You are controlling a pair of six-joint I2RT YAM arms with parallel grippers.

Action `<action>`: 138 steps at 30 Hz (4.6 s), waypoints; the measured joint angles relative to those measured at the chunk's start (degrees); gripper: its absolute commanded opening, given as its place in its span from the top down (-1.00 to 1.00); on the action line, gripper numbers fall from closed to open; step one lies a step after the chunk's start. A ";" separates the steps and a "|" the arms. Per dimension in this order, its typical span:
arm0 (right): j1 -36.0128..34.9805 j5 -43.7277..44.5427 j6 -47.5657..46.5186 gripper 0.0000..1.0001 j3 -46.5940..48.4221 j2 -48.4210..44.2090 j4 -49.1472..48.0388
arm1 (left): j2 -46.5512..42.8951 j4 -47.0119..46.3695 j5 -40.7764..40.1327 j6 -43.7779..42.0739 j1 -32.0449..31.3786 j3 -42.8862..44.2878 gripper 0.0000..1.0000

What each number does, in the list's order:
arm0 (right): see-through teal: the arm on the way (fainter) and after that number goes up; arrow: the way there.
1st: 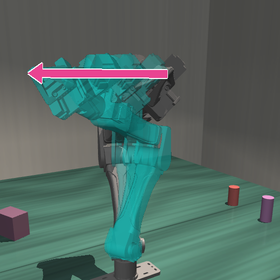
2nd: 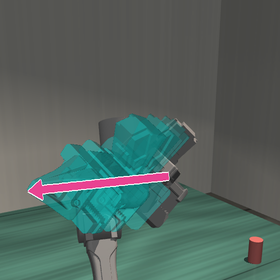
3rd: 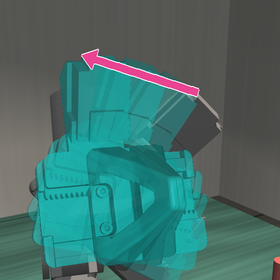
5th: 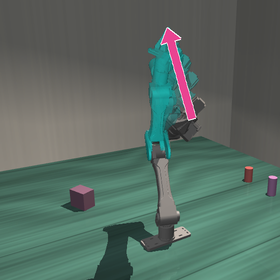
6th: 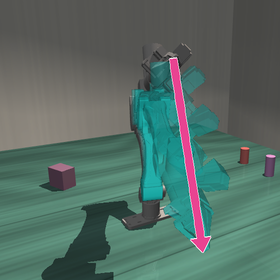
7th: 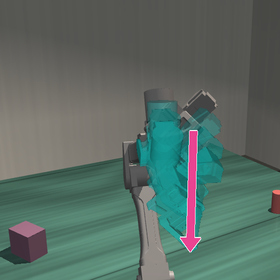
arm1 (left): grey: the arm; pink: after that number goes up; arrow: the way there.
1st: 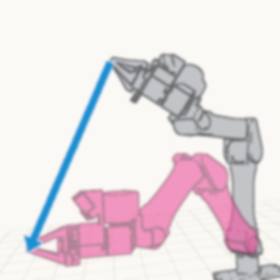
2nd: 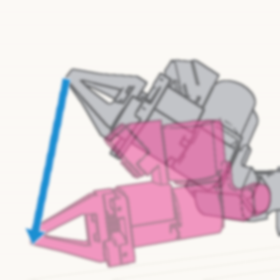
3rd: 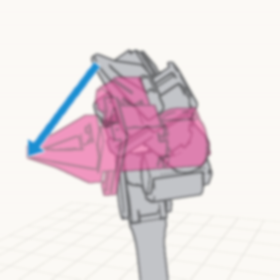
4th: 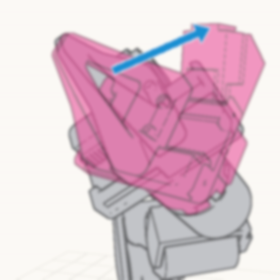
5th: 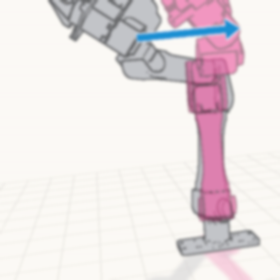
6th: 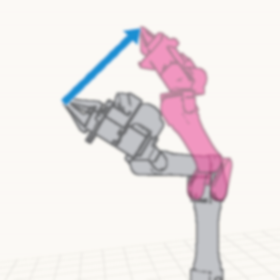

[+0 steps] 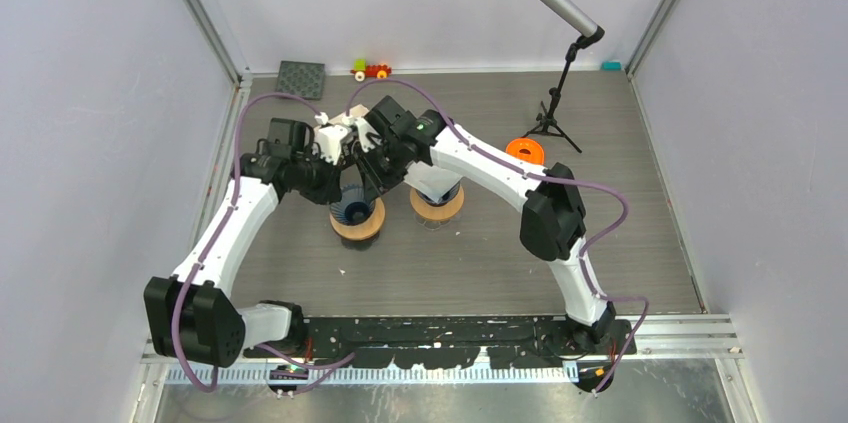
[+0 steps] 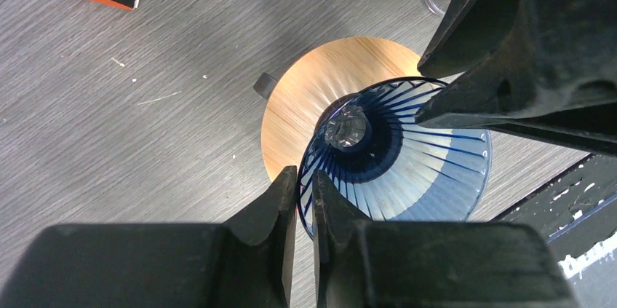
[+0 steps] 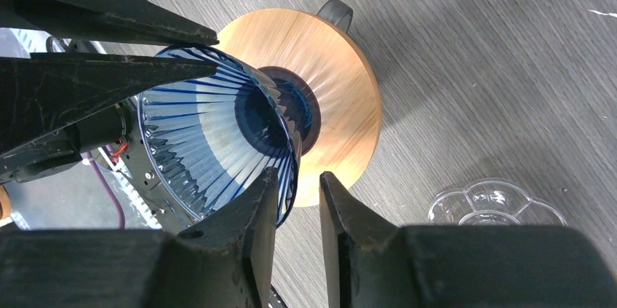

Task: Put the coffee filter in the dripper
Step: Place the coffee dripper in the dripper holder, then pick up the coffee filter from the coffee filter holder.

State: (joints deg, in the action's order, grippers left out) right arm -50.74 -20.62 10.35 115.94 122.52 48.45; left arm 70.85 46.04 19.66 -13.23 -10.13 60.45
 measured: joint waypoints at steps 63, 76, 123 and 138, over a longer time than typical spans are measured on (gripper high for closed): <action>13.44 -11.65 -5.97 0.04 -0.74 -14.91 5.05 | 38.91 -2.97 -4.31 2.27 5.81 37.64 0.12; 14.60 -14.21 -4.57 0.06 -1.95 -14.91 4.22 | 39.12 -4.28 -5.11 1.77 4.57 35.04 0.75; 14.97 -15.74 -4.11 0.07 -2.60 -14.03 3.48 | 38.69 -2.75 -2.05 -2.08 3.82 39.67 0.37; 14.97 -16.20 -4.07 0.08 -3.23 -12.59 3.43 | 43.76 -2.86 -8.28 -6.88 -1.57 42.16 0.32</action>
State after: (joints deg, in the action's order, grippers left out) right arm -35.77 -36.82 6.28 112.71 109.93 51.88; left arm 114.61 43.18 11.38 -20.12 -11.70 102.61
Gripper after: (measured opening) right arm 0.465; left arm 0.349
